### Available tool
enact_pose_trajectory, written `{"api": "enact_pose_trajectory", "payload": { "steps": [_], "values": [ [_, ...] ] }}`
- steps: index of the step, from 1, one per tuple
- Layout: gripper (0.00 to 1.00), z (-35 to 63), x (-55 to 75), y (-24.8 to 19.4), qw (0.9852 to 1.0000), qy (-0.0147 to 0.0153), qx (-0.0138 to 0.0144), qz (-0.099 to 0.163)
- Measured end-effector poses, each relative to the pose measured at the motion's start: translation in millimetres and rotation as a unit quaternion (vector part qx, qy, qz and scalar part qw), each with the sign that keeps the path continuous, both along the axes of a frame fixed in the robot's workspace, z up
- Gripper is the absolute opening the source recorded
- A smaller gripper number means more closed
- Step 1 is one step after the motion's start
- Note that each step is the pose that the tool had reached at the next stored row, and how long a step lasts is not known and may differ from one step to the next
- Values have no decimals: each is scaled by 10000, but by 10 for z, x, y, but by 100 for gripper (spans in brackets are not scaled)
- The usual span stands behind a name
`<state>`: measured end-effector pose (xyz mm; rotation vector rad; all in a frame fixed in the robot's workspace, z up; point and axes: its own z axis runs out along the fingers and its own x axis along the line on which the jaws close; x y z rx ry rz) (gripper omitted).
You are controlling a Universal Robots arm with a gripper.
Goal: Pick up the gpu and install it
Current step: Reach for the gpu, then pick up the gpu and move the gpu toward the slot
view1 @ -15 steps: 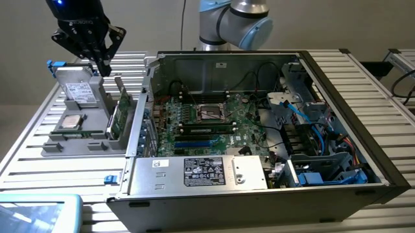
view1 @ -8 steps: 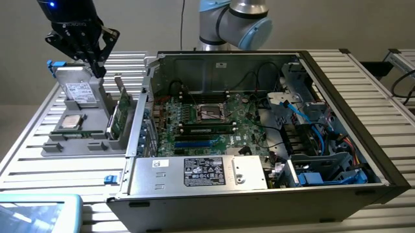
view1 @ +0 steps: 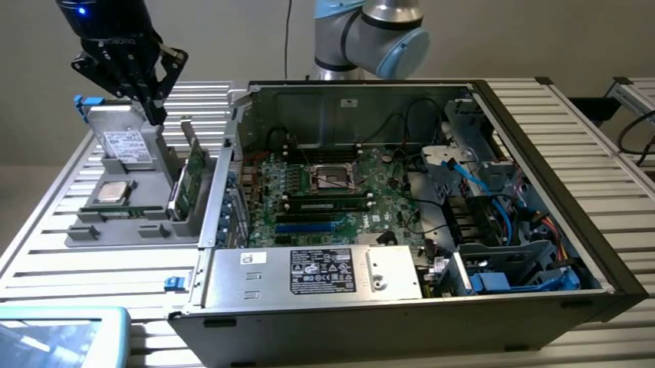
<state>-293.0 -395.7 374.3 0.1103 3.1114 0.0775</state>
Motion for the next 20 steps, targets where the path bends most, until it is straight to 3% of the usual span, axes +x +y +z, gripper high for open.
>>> {"api": "enact_pose_trajectory", "payload": {
  "steps": [13,14,20],
  "values": [
    [13,-1,0,0,10000,-1,1,0],
    [25,-1,0,0,10000,-1,1,0],
    [38,-14,-3,-1,10000,-2,7,1]
  ]
}}
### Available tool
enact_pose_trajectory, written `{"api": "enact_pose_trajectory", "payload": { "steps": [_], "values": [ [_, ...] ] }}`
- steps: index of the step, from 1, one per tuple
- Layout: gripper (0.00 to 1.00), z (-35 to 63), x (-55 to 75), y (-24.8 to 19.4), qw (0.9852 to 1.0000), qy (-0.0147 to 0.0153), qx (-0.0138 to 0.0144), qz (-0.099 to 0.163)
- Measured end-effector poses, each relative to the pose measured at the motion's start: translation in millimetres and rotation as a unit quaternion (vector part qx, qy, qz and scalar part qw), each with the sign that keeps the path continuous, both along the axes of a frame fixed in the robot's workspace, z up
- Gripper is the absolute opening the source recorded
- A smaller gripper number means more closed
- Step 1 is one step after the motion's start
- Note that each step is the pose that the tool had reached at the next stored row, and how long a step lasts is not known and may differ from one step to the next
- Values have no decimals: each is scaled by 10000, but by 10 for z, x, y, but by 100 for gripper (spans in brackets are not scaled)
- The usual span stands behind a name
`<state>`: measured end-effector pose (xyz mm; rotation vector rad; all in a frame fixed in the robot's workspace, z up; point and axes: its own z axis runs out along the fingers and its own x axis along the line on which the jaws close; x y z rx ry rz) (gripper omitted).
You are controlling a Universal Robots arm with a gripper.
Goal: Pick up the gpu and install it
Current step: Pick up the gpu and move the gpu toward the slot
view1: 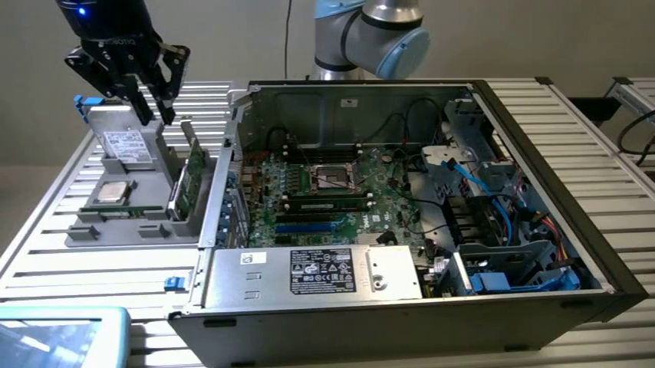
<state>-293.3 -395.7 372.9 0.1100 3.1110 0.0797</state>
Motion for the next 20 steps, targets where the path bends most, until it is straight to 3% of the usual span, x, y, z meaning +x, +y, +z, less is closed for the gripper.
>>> {"api": "enact_pose_trajectory", "payload": {
  "steps": [2,9,20],
  "values": [
    [38,-24,-30,1,10000,-10,20,3],
    [38,-112,-99,0,9999,-40,139,24],
    [46,-310,-111,1,9998,-42,147,146]
  ]
}}
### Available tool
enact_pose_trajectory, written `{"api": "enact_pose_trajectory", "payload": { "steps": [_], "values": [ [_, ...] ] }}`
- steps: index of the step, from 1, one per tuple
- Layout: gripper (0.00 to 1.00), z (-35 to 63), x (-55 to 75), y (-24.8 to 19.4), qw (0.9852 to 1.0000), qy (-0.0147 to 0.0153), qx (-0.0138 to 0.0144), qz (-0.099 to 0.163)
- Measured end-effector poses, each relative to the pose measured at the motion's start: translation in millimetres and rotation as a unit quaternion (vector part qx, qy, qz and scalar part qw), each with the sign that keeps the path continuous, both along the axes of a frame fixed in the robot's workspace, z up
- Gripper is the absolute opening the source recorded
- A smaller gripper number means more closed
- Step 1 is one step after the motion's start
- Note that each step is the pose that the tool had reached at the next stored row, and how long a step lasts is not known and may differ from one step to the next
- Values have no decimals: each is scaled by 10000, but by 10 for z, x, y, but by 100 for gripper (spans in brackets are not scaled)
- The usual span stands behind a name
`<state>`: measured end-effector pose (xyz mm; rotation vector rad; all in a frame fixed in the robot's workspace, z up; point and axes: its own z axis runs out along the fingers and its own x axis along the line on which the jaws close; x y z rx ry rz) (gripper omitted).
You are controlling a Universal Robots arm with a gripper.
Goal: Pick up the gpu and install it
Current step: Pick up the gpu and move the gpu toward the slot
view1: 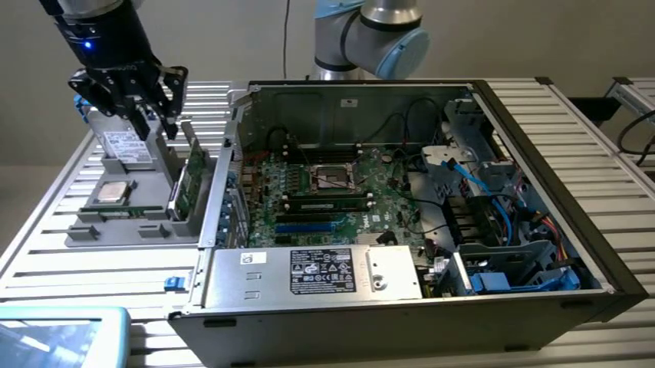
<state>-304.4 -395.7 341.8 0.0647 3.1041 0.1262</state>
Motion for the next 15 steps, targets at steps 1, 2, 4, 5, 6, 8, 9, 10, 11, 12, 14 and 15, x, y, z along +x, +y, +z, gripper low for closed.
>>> {"api": "enact_pose_trajectory", "payload": {
  "steps": [1,2,4,5,6,8,9,10,11,12,14,15],
  "values": [
    [46,-20,0,0,10000,0,0,44],
    [46,-38,0,0,10000,0,0,91],
    [46,-73,0,-1,9998,0,0,200],
    [46,-92,0,-1,9996,0,0,268],
    [46,-110,0,-2,9995,0,0,328],
    [46,-146,0,-5,9992,-1,0,395],
    [46,-164,0,-6,9992,-1,0,397],
    [46,-183,-1,-7,9992,-6,0,397],
    [46,-201,-2,-8,9992,-15,0,395],
    [46,-215,-4,-9,9993,-23,0,386],
    [46,-238,-5,-9,9994,-38,5,352],
    [46,-248,-5,-9,9995,-41,10,321]
  ]
}}
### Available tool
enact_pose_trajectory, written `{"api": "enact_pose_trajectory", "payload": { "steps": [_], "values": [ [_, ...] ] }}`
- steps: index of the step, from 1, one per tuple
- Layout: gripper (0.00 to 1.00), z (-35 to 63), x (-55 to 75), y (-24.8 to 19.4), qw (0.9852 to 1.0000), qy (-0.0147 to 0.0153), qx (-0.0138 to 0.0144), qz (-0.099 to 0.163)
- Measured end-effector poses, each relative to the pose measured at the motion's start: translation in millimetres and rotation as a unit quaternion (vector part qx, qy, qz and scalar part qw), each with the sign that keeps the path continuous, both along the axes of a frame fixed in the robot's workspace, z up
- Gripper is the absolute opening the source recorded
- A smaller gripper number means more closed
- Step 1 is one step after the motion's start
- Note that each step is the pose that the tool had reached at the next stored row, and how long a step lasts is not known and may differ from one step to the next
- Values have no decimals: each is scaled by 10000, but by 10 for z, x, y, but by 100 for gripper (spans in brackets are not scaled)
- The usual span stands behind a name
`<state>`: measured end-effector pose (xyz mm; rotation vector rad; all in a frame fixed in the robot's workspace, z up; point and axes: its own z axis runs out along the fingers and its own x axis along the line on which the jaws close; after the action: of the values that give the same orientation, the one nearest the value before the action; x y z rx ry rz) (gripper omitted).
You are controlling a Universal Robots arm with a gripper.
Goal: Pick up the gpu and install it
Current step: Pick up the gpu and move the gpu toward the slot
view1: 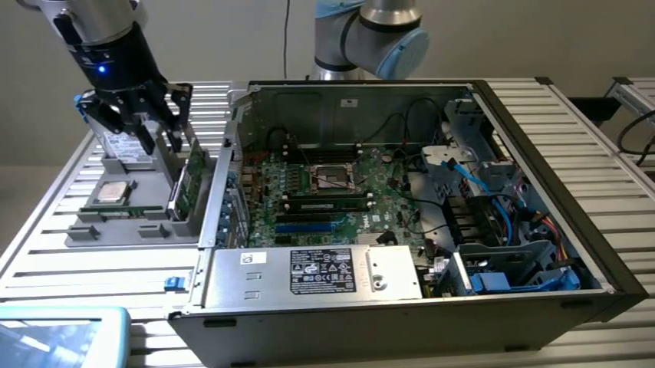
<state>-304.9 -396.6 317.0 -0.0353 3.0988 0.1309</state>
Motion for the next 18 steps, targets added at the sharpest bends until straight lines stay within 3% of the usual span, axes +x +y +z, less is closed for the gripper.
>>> {"api": "enact_pose_trajectory", "payload": {
  "steps": [8,10,13,18],
  "values": [
    [46,-120,0,0,9994,-2,27,-348],
    [55,-156,-1,0,9991,-2,32,-416],
    [55,-211,-2,0,9987,-2,38,-511],
    [55,-301,-38,0,9984,-2,41,-557]
  ]
}}
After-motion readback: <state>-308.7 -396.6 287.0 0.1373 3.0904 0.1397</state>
